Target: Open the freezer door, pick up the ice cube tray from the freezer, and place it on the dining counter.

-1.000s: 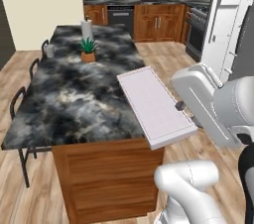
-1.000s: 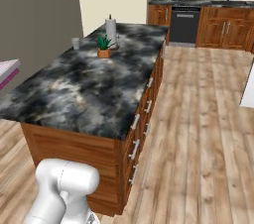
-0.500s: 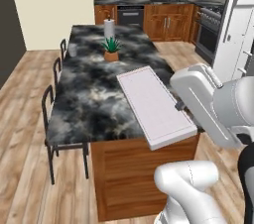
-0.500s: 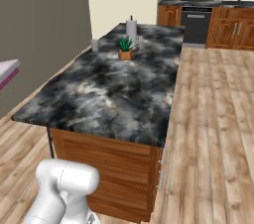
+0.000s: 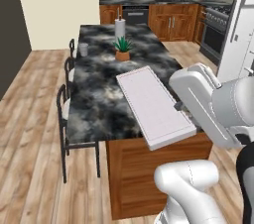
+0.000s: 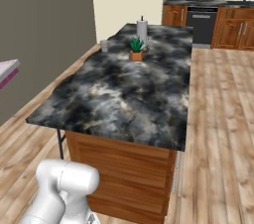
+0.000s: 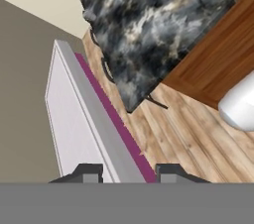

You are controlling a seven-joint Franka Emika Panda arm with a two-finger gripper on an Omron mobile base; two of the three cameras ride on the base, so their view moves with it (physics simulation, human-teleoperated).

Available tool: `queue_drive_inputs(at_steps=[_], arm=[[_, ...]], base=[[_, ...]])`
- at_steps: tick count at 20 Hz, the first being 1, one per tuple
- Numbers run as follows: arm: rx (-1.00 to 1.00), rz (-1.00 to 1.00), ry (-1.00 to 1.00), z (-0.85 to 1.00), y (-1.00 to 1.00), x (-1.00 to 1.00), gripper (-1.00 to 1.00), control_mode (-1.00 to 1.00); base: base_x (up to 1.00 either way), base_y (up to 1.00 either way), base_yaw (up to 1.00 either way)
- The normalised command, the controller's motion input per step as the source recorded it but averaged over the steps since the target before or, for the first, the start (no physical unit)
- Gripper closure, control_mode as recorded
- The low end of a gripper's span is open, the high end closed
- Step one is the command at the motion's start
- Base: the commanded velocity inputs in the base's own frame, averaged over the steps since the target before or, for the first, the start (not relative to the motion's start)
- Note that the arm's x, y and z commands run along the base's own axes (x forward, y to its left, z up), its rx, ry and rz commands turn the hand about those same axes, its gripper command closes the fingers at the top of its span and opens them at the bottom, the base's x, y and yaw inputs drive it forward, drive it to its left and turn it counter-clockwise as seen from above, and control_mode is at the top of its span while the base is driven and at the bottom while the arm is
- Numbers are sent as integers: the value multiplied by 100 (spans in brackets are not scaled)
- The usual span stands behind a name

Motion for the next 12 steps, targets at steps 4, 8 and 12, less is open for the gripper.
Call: queue_drive_inputs(at_steps=[4,8,12], arm=[[0,0,0,0,0,0,100,100],[1,0,0,-16,16,50,100,-100],[2,0,0,-25,9,93,100,-100]], base=[[9,29,0],[8,8,0],[0,0,0]])
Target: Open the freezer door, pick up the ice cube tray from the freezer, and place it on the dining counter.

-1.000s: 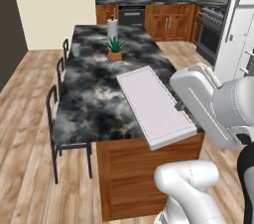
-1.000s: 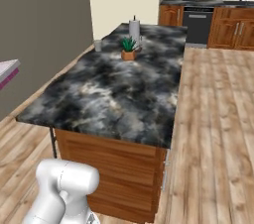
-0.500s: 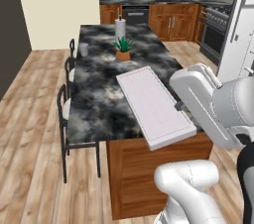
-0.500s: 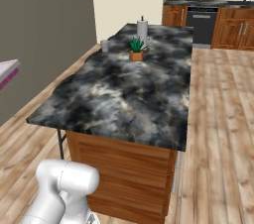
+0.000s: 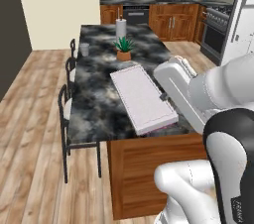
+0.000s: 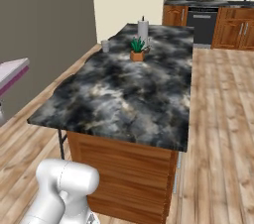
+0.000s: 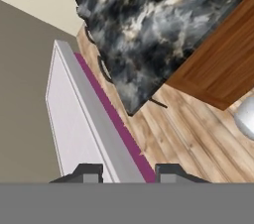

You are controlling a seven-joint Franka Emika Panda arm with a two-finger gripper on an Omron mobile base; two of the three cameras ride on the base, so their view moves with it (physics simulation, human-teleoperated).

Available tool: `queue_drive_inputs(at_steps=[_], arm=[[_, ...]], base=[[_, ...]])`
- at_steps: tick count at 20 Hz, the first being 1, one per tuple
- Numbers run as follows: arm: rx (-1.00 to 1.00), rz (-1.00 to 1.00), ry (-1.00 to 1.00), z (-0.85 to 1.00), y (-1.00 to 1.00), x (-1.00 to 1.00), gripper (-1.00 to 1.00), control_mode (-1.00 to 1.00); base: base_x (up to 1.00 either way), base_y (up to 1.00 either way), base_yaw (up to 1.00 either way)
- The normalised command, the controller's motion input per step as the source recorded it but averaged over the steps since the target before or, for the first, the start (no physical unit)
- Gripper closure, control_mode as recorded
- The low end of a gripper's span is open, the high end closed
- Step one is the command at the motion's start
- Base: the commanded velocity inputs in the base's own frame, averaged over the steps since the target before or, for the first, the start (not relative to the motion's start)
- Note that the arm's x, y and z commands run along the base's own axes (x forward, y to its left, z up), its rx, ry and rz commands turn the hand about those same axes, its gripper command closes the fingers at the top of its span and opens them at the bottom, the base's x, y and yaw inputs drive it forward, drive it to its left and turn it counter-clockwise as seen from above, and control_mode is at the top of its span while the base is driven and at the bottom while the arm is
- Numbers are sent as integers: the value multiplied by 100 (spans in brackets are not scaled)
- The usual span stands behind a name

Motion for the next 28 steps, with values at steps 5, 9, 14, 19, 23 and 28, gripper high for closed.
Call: queue_drive_inputs(at_steps=[5,9,14,19,23,28], arm=[[1,0,0,-35,0,100,100,-100],[0,0,0,-50,0,100,100,-100],[0,0,7,-51,0,100,100,-100],[0,0,9,-45,2,90,100,-100],[0,0,5,-35,8,41,100,-100],[0,0,4,-40,10,19,100,-100]], base=[[0,0,0],[0,0,0],[0,0,0],[0,0,0],[0,0,0],[0,0,0]])
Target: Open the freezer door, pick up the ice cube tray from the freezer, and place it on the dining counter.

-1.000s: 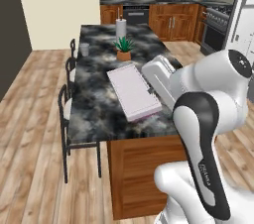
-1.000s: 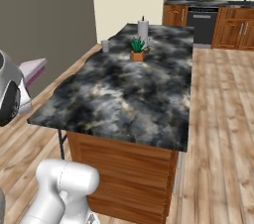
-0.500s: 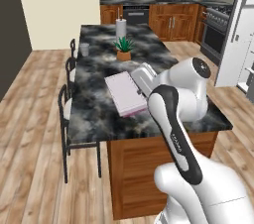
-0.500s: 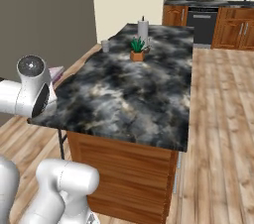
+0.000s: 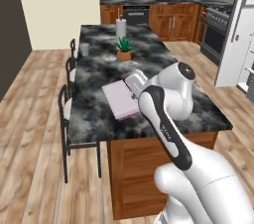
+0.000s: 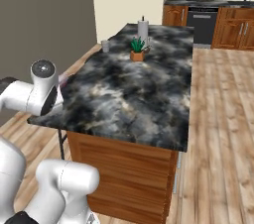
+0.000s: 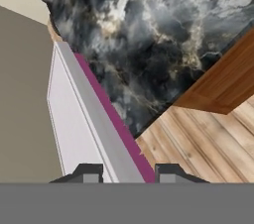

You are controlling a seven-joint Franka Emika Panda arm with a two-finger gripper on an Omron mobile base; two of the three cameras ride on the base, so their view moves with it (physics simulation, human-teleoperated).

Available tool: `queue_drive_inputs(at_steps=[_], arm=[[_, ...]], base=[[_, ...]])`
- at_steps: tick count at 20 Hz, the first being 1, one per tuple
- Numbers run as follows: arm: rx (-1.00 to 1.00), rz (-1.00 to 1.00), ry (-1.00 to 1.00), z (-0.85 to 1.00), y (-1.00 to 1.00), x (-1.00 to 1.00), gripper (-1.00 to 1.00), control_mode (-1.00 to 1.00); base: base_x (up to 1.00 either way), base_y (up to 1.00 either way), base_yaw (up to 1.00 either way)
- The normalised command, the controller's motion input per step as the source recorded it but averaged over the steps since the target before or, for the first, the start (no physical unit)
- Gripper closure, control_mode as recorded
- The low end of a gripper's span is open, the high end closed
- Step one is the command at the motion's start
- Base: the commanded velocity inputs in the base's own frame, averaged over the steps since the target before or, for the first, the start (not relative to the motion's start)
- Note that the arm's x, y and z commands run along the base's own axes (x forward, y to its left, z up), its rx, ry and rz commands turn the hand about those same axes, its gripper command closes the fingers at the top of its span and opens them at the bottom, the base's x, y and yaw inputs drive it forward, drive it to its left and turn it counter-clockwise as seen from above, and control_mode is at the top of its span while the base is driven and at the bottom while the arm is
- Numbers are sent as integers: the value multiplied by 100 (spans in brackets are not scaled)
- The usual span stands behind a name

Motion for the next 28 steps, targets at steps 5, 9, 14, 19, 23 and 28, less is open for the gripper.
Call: queue_drive_inputs(at_steps=[5,9,14,19,23,28], arm=[[0,0,0,-40,7,16,100,-100],[0,0,0,-35,8,27,100,-100],[0,0,0,-40,15,45,100,-100],[0,0,0,-37,13,47,100,-100],[0,0,0,-31,12,54,100,-100],[0,0,0,-32,10,59,100,-100]], base=[[0,0,0],[0,0,0],[0,0,0],[0,0,0],[0,0,0],[0,0,0]])
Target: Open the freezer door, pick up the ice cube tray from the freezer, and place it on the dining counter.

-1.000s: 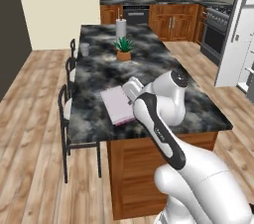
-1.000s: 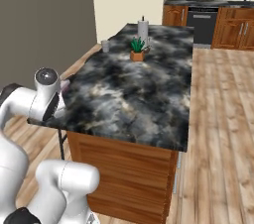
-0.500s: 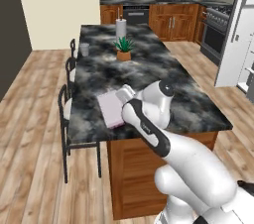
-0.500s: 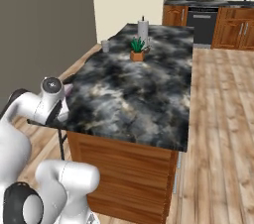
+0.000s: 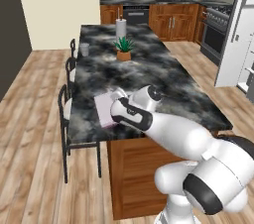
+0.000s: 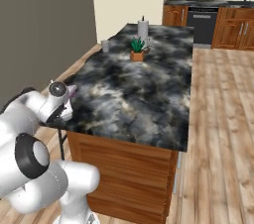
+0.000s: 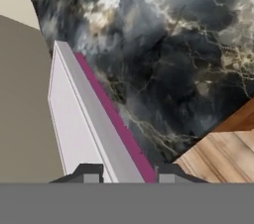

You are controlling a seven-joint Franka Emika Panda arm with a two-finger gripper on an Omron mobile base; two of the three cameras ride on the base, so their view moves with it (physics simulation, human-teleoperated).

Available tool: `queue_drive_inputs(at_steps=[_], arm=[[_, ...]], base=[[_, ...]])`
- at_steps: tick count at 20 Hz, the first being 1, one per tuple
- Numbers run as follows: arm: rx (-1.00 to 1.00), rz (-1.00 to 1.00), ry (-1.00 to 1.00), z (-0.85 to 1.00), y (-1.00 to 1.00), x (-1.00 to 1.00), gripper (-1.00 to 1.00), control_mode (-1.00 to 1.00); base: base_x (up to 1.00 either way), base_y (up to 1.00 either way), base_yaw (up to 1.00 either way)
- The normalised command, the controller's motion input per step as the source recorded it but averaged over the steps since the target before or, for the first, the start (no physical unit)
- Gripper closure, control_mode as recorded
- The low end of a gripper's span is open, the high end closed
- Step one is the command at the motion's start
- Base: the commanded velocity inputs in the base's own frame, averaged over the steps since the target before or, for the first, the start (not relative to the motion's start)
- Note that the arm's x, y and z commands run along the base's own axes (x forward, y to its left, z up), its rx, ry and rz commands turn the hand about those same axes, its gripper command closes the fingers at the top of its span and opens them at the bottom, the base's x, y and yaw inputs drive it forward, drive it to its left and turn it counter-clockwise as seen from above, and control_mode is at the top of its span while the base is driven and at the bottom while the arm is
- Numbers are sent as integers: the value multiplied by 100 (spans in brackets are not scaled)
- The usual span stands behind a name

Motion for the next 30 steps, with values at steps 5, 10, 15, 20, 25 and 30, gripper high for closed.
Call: queue_drive_inputs(at_steps=[5,10,15,20,25,30], arm=[[0,0,0,-28,2,54,100,-100],[0,0,0,-13,2,50,100,-100],[-4,0,0,-25,11,53,100,-100],[-6,0,0,-28,11,51,100,-100],[-6,1,0,-29,11,40,100,-100],[-4,0,0,-18,12,51,100,-100]], base=[[0,0,0],[0,0,0],[0,0,0],[0,0,0],[0,0,0],[0,0,0]])
